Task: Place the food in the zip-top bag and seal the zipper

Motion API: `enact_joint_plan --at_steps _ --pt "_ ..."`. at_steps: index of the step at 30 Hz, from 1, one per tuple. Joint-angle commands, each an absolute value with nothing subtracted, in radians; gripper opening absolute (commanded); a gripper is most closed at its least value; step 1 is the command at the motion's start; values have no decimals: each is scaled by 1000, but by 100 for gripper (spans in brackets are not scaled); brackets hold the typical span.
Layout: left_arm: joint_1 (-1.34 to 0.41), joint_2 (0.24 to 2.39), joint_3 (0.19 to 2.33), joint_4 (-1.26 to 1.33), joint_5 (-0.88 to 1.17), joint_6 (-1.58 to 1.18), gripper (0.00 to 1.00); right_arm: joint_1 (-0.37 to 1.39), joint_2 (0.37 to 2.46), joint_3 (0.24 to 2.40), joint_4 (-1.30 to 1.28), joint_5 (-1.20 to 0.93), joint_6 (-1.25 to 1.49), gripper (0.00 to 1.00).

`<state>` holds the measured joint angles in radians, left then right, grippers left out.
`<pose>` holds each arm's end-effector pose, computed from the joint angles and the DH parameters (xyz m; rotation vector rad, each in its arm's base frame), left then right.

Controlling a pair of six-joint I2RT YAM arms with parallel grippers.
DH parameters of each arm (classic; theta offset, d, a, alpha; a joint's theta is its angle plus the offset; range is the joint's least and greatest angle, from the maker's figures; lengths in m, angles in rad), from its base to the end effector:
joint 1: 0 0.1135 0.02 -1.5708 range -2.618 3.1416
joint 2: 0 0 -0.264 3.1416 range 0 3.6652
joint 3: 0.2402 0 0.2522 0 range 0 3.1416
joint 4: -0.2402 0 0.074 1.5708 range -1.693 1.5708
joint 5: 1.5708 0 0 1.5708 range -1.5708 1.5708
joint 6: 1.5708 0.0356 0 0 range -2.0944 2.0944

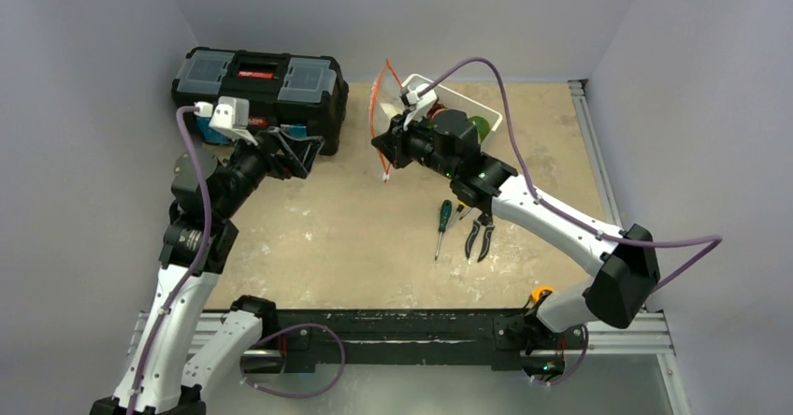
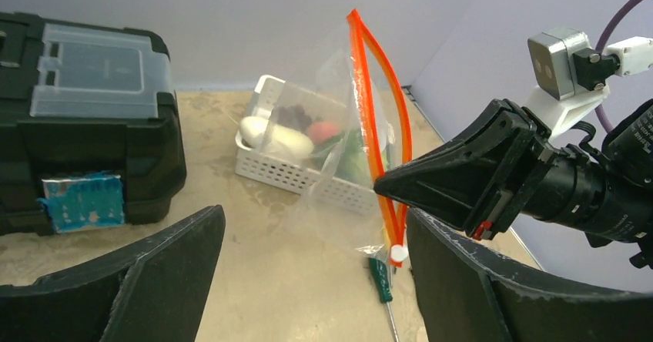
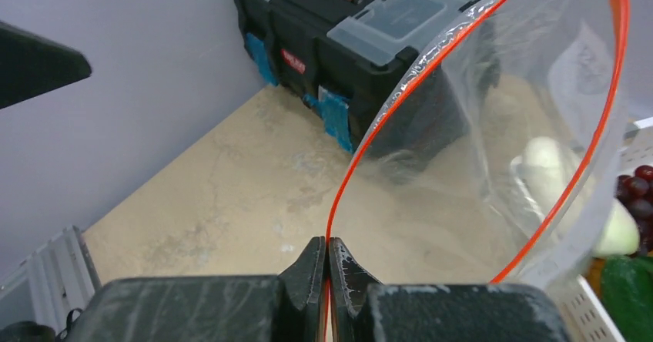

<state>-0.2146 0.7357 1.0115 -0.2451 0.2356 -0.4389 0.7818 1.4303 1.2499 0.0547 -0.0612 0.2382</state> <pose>0.1469 -0.0405 0.4184 0.0147 1.5829 -0.6962 0.2422 0.2435 0.3762 -0.5191 1.6856 0.8059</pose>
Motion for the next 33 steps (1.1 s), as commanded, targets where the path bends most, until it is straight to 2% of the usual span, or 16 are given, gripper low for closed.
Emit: enact_joint_plan --at_steps 1,4,7,11,14,24,28,33 --pt "-216 799 1044 -228 320 -473 86 805 1483 1206 131 -99 278 0" --pt "-216 895 1116 -350 288 -473 79 817 1532 1175 183 -113 324 0" --pt "-216 1015 1202 -496 268 -472 65 821 1559 1152 218 -118 353 0" --pt "-217 1148 1262 -554 396 -474 60 824 1571 1131 251 -144 382 0" --pt "-216 1188 1275 -570 424 -487 53 826 1575 1128 263 -146 391 0" --pt "-218 1149 1243 -573 284 -497 49 843 1580 1144 265 -131 405 0" --pt "-219 1182 1247 -569 319 -506 55 877 1592 1168 249 -70 403 0" --pt "-221 1213 1257 -580 327 -503 56 935 1607 1200 237 12 409 0"
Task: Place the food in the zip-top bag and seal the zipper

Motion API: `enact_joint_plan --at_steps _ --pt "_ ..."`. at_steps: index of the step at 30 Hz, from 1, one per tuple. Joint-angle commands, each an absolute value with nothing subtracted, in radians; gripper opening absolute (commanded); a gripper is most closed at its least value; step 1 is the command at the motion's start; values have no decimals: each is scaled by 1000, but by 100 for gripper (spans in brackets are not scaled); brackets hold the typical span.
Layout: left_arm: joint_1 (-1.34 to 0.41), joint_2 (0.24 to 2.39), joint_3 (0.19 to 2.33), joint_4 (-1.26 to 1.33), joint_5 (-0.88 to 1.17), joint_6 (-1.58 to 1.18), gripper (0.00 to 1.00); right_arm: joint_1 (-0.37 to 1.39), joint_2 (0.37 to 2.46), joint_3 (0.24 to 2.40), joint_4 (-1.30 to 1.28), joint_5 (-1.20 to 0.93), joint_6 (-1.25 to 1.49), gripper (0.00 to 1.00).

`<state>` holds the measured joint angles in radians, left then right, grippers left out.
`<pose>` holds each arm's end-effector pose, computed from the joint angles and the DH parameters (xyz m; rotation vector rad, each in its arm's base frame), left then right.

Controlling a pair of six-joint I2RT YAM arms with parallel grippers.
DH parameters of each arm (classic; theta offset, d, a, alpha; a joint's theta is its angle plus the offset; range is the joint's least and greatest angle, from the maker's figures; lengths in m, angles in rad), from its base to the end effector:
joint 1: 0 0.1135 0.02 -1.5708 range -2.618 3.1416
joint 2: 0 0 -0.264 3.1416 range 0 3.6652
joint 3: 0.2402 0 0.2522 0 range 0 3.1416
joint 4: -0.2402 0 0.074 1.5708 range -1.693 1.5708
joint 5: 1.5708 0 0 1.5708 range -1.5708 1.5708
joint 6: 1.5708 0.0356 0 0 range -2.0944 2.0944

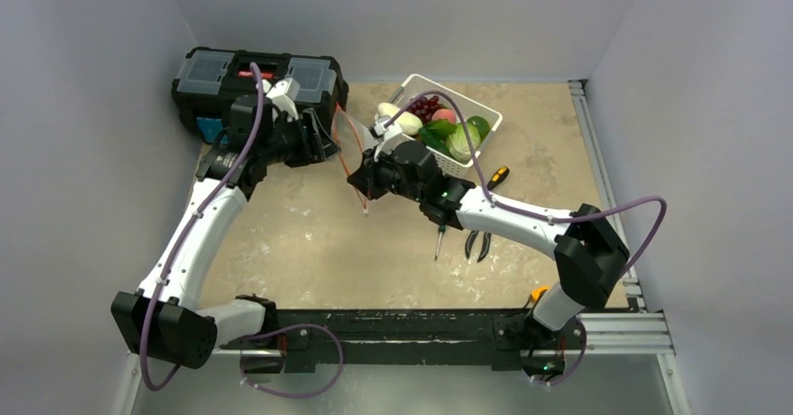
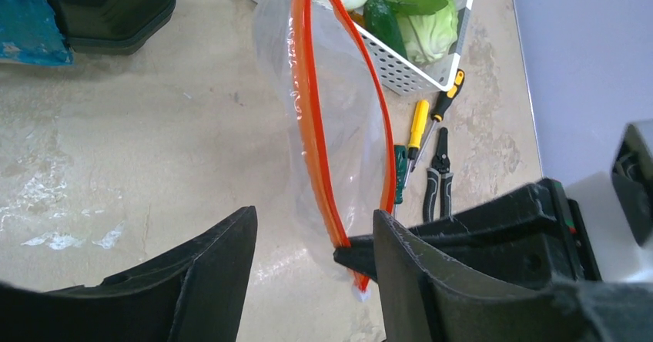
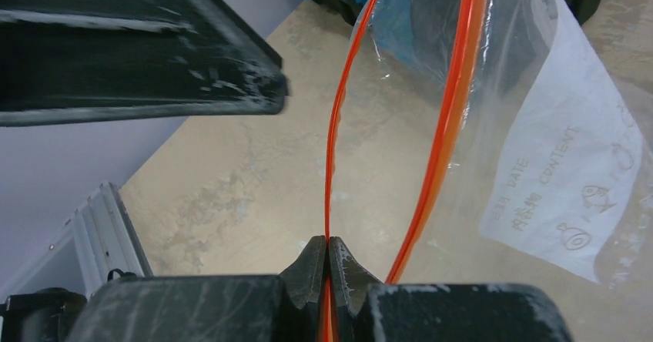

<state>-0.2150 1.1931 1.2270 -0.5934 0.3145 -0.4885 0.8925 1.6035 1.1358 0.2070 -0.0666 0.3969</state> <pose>0.2486 -0.0656 0.3699 -0.1078 2.1897 -0.7417 0.2367 0.2975 0.2922 -0.5244 1.8701 0.9480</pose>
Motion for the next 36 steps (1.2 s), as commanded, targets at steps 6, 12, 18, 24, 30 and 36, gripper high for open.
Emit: enact_joint_plan --at_steps 6,12,18,24,30,36 --pt "-226 1233 1273 -610 306 -490 45 970 1604 1212 255 61 407 0" --pt "-232 1232 1282 -622 304 -477 32 981 1613 1229 234 85 406 0" --pt "-237 1239 1292 -636 304 -467 35 1006 1619 1245 218 127 387 0" --pt "-251 1253 1304 -654 301 -456 38 1028 1630 1270 201 169 368 0" --pt "-260 1255 1310 -665 287 -444 30 1057 1650 1303 174 206 338 0" --pt "-262 1233 1309 -670 266 -429 5 1063 1637 1307 136 204 316 21"
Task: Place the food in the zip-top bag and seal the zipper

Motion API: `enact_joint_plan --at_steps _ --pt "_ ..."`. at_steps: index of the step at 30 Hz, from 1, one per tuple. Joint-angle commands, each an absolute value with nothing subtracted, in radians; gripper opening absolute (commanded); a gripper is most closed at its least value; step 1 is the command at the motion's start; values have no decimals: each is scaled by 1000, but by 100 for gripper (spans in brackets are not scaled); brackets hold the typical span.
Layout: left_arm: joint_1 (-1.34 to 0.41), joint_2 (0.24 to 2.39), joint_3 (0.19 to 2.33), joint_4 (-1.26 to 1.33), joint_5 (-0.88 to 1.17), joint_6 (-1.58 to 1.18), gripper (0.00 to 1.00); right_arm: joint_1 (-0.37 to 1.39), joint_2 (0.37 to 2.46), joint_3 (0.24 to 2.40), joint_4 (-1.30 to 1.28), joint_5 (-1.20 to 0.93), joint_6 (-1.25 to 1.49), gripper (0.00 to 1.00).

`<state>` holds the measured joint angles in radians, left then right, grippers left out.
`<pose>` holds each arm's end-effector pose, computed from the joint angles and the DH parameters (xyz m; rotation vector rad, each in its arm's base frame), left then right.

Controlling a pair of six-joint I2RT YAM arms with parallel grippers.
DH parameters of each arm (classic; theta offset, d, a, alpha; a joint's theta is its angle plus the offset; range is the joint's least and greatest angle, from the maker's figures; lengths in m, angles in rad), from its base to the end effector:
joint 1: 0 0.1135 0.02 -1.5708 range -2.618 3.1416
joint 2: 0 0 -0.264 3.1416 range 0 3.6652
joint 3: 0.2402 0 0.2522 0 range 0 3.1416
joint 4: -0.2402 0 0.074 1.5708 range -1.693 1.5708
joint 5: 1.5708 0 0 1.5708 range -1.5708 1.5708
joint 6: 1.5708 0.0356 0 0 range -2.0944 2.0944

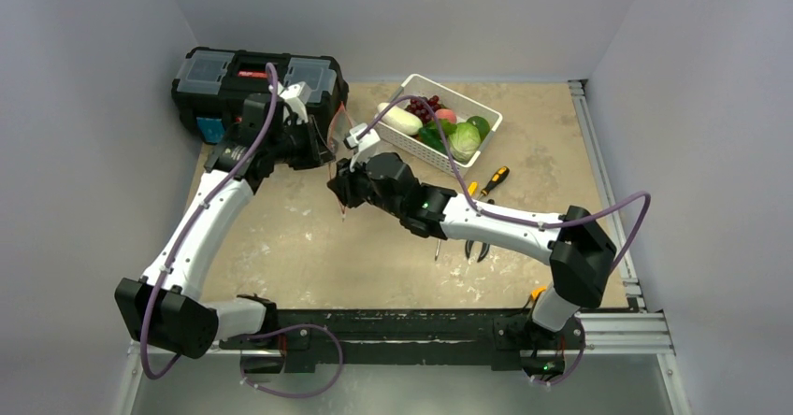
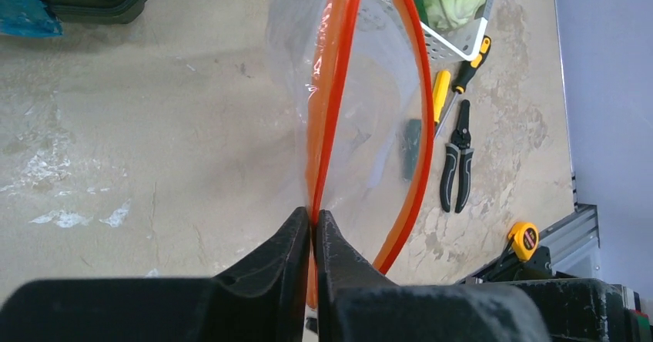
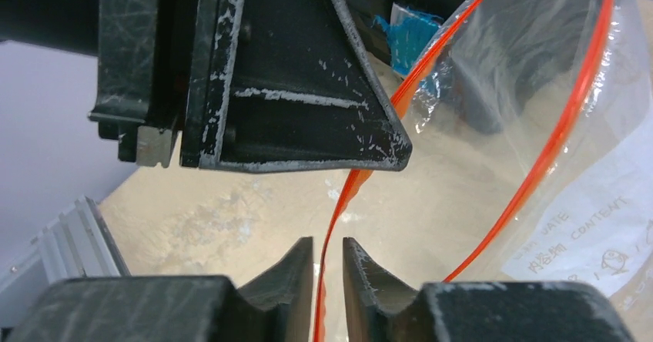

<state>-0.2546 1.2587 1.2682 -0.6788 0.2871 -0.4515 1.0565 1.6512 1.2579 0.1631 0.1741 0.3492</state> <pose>0.2569 -0.0773 0.3600 -0.0658 2.3012 -0.6958 0.2005 0.3423 0.3133 -0.5276 1.8036 0.8358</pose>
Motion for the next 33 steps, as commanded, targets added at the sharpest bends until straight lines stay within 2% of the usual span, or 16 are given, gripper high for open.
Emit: enact_joint_plan --at_steps 1,4,6,12,16,21,25,29,33 --pt "-262 1230 1309 -669 261 -427 1 1063 1633 1308 123 209 312 28" --pt "-262 1216 1307 -670 245 -421 0 1063 1604 1320 71 236 294 49" --pt "-262 1209 1308 -671 233 -414 0 1063 1577 1323 45 249 293 60" --pt "-267 1199 1406 -816 85 -336 0 1061 1484 1331 6 306 298 80" --pt "-270 1134 1422 -971 -36 -308 0 1062 1416 1311 2 456 305 98" --pt "-268 995 1419 -1137 -284 -240 0 1041 1363 1248 12 594 251 99" --pt "-268 940 1455 -1215 -488 -262 0 959 1368 1237 2 530 282 99" --pt "-269 1007 1458 -1196 -410 -286 0 909 1371 1219 -22 476 306 99" --pt "-291 1173 1432 -1124 -129 -328 0 891 1375 1210 -36 462 315 99"
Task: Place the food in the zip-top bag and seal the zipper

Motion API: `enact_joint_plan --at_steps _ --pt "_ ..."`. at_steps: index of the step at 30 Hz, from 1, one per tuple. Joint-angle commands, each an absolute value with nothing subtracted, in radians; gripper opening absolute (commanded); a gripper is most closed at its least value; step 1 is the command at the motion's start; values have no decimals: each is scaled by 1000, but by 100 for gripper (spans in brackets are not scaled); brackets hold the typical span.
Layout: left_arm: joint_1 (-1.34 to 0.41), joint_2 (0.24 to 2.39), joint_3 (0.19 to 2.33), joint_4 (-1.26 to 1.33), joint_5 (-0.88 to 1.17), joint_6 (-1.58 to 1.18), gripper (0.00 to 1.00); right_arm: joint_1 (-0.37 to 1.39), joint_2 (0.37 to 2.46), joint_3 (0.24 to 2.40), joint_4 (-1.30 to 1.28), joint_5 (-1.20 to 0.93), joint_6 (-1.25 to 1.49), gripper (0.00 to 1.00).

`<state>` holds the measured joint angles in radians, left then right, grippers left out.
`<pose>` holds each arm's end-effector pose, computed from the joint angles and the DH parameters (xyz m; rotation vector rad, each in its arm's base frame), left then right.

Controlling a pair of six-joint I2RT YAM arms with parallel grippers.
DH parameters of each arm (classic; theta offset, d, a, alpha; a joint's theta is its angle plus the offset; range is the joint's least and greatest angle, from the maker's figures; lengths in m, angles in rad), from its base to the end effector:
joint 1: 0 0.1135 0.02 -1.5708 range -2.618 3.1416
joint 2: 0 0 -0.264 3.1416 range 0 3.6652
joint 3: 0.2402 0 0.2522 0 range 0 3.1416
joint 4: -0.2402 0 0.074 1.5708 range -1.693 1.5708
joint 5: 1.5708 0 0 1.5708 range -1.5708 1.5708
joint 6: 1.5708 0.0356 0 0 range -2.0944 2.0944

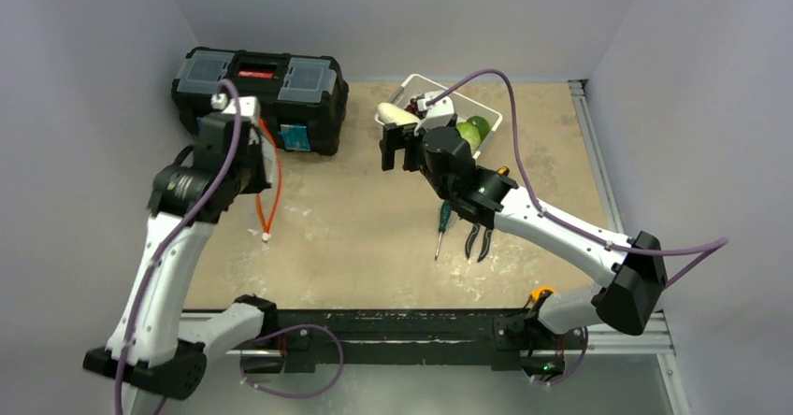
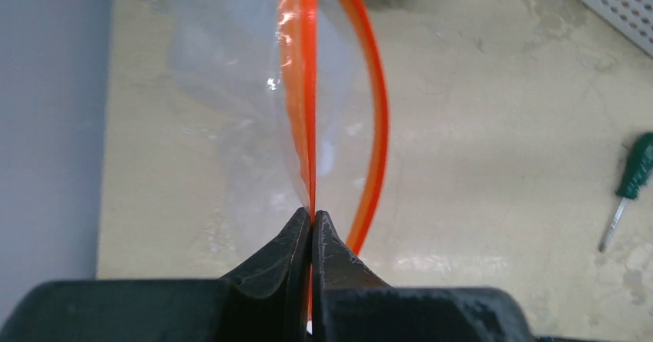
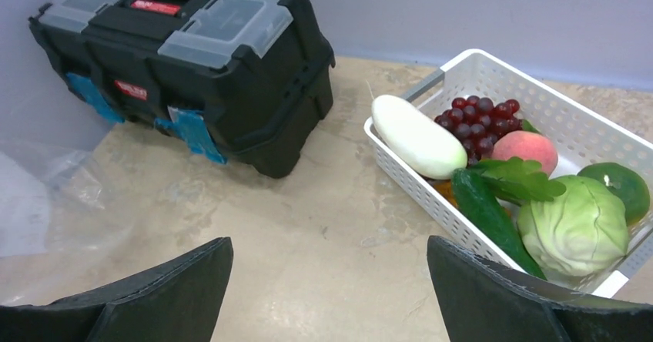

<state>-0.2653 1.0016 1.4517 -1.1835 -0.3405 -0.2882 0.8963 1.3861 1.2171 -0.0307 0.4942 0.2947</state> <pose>0.1499 -0.0284 0.4245 -0.1978 2.2468 0.0985 0.2170 0.2443 0.3701 -0.1716 1.7578 0.4323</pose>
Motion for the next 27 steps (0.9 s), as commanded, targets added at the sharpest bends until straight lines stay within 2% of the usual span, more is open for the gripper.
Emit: enact_joint_plan --at_steps 1,5,8,11,14,17,21,24,27 --pt "-304 1217 1427 -1096 -59 -337 0 886 1376 1204 -37 455 319 99" --pt "-324 1393 1462 -981 245 -333 0 858 1384 1190 -37 401 294 99" --pt "-325 1518 1601 -1083 236 -310 0 821 1411 1196 -44 368 262 99" --pt "-324 1547 1611 -1073 208 -285 0 767 1458 1217 -57 336 247 98" --pt "-323 1528 1527 -1001 209 -270 0 702 1526 1258 -68 266 221 85" --pt "-322 1497 1466 -970 266 -259 0 693 1626 1343 -110 353 151 81" --pt "-323 1450 1399 -939 274 -265 0 693 1751 1436 -147 487 58 69" --pt "-323 1440 1383 -925 280 -273 0 693 1835 1505 -183 563 19 56" --pt "-323 1447 1380 -917 340 -286 0 693 1888 1536 -166 604 -26 55"
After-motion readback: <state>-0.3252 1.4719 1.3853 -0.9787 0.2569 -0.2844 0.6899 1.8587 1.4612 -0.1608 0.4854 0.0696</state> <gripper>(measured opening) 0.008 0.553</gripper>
